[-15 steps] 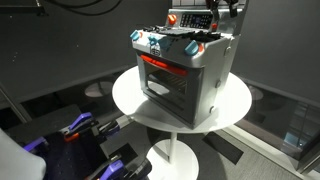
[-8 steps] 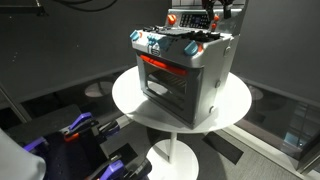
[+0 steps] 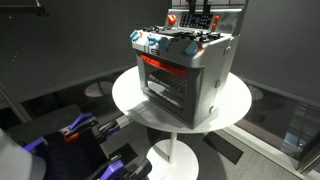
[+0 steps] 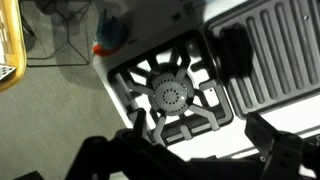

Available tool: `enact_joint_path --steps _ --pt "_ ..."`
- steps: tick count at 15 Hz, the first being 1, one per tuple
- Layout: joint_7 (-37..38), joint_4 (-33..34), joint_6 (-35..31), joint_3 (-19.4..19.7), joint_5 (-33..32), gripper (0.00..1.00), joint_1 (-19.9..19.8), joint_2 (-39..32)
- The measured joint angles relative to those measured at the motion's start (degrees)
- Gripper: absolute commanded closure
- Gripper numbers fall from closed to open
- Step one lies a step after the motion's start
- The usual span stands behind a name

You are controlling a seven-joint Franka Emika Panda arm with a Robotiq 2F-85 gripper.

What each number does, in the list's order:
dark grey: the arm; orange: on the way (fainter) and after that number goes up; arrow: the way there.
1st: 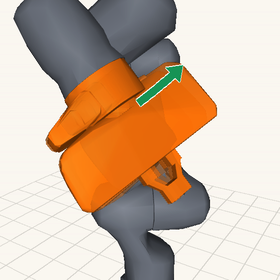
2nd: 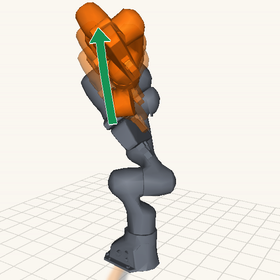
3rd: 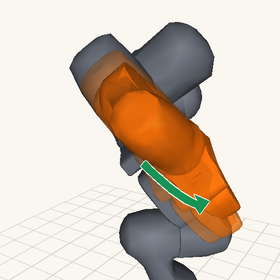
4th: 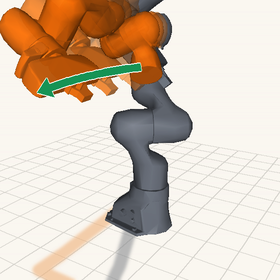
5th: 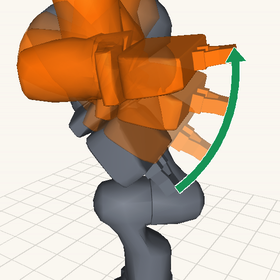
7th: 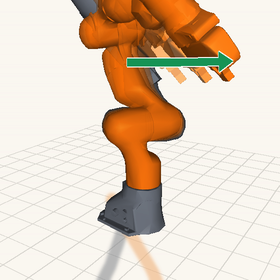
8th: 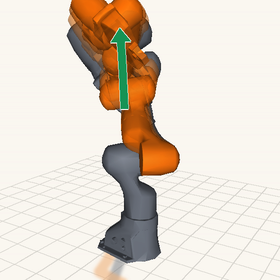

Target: Press the top orange button on the microwave oven controlling panel of the stove

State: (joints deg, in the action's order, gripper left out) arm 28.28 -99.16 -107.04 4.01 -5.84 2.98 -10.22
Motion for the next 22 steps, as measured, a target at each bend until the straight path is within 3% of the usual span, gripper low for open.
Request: enact_joint_path --steps 4,8,14,22 --pt "-3.8 -1.3 7.4 -0.4 2.9 0.0 0.0 3.5" --pt "-10.2 -5.4 9.7 -0.9 3.5 0.0 -0.1 8.4" --pt "-19.8 -14.0 8.7 -1.9 3.5 0.0 -0.1 17.5" --pt "-25.2 -23.3 3.0 -2.1 3.4 0.0 -0.3 26.6"
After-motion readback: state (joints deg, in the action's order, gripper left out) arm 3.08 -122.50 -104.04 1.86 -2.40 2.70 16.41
